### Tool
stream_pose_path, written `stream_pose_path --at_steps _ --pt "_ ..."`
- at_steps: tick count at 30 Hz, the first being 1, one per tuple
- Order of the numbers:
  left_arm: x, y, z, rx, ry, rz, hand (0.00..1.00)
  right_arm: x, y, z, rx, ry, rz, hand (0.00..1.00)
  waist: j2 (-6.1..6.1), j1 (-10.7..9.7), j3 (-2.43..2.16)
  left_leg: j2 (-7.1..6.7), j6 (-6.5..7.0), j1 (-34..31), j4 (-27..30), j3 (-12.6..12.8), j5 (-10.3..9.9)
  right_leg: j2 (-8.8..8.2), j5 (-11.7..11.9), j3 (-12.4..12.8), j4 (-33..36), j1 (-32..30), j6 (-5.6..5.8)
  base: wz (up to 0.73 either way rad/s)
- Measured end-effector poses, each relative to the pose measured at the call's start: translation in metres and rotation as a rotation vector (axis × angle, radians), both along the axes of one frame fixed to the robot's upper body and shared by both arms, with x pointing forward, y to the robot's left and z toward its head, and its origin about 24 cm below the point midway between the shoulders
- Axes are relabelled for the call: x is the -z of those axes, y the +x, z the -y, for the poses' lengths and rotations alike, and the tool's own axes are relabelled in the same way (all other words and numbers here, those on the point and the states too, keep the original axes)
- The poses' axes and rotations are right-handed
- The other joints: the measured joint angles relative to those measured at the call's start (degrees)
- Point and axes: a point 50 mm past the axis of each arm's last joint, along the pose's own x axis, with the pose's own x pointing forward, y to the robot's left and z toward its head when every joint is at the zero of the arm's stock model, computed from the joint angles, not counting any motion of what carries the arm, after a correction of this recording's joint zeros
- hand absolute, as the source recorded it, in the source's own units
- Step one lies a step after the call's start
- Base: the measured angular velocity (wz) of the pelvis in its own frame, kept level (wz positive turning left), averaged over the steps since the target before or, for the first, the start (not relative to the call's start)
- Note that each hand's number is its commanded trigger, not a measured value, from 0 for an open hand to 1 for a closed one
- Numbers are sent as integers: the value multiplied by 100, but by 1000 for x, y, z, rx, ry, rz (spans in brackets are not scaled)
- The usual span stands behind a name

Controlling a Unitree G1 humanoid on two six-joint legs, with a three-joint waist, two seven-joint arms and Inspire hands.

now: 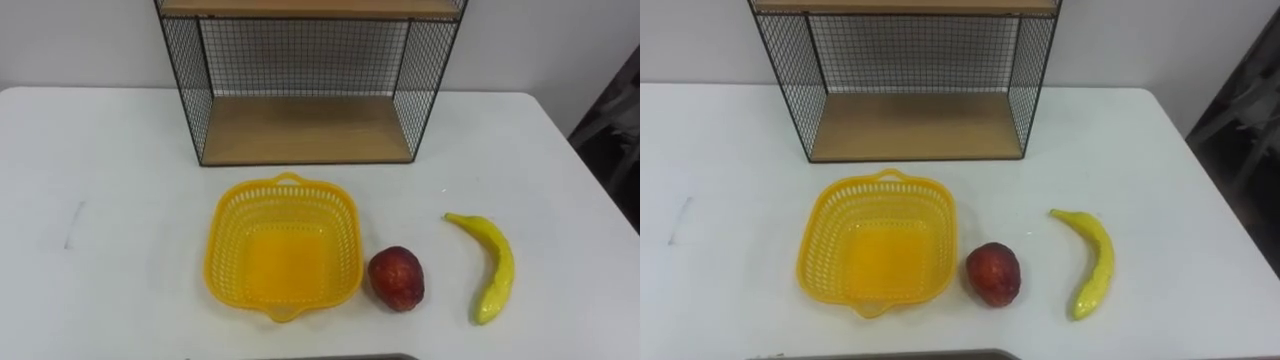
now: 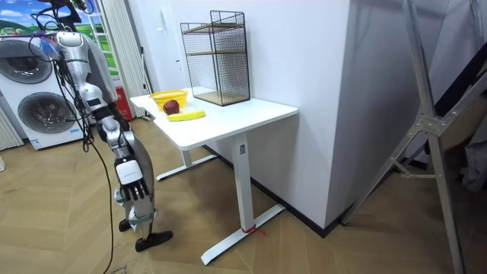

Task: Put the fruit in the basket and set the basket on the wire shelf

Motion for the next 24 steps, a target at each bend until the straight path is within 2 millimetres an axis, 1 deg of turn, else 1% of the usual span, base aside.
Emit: stream_pose_path --at_steps 2,3,5,6,7,8,9,11,12,13,15,18,20,21,22,23,24 --pt "0 -1 -1 -3 5 4 0 0 3 0 193 -12 63 0 -1 -9 2 0 0 -4 8 32 1 6 0 49 2 1 0 -2" --pt "0 -1 -1 -5 6 6 0 0 3 1 245 -13 79 0 0 -14 3 2 0 -4 10 43 1 9 0 57 -9 3 0 0" --pt "-1 -1 -3 -20 9 23 0 -1 3 3 511 -14 153 0 7 -47 4 5 0 14 5 30 0 12 5 3 -82 13 1 2" --pt "-1 -1 -3 -27 12 29 0 -1 2 4 570 -17 166 0 6 -58 4 5 0 17 -3 28 0 12 4 0 -79 12 1 0" --pt "-1 -1 -5 -40 19 41 0 -1 3 5 689 -23 196 0 5 -73 5 5 0 16 -20 29 0 15 4 6 -72 8 1 0" --pt "-2 -4 -6 -51 28 47 0 -2 4 8 825 -29 230 0 7 -111 6 5 -1 16 -19 37 1 16 4 12 -71 16 1 0" --pt "-2 -6 -7 -60 34 48 0 -3 4 10 892 -35 250 0 7 -149 5 5 0 16 -18 38 1 15 4 10 -71 25 1 0" --pt "-4 -11 -11 -103 55 59 0 -6 10 19 1118 -65 321 0 14 -290 9 3 0 14 -14 57 1 15 5 30 -65 24 2 -2" --pt "-5 -14 -13 -113 62 59 0 -7 12 22 1163 -77 340 0 18 -321 10 2 0 14 -15 66 1 15 5 33 -68 20 2 -8" --pt "-6 -16 -15 -130 78 63 0 -9 15 28 1242 -103 377 0 29 -348 10 3 0 15 -11 100 1 19 4 64 -67 7 2 -9" --pt "-7 -15 -18 -152 98 83 0 -13 19 35 1309 -152 414 0 43 -390 13 2 0 16 -13 113 0 23 4 81 -69 -2 3 -4" --pt "-8 -14 -21 -153 111 102 0 -23 32 50 1422 -227 475 0 61 -504 16 -1 0 23 -24 115 1 22 3 102 -42 -2 5 -1" --pt "-9 -10 -23 -158 124 128 0 -39 46 67 1482 -311 553 0 56 -538 22 -14 2 15 -15 154 2 16 -14 131 57 -60 13 -9" --pt "-10 -9 -24 -159 133 139 0 -44 52 72 1487 -332 583 0 40 -529 16 -15 2 7 -17 177 3 17 -17 146 80 -88 12 -14" --pt "-11 -7 -26 -156 148 153 0 -56 63 80 1482 -381 640 0 22 -547 36 -21 2 6 -11 215 3 11 -32 169 129 -126 12 -16" --pt "-11 -6 -26 -155 160 162 0 -68 72 88 1451 -444 699 0 11 -541 31 -22 2 -3 -3 250 3 15 -35 201 131 -168 10 -16" --pt "-11 -4 -27 -153 162 168 0 -74 77 91 1432 -476 729 0 8 -536 30 -21 2 -20 8 263 3 18 -35 213 130 -185 10 -9"
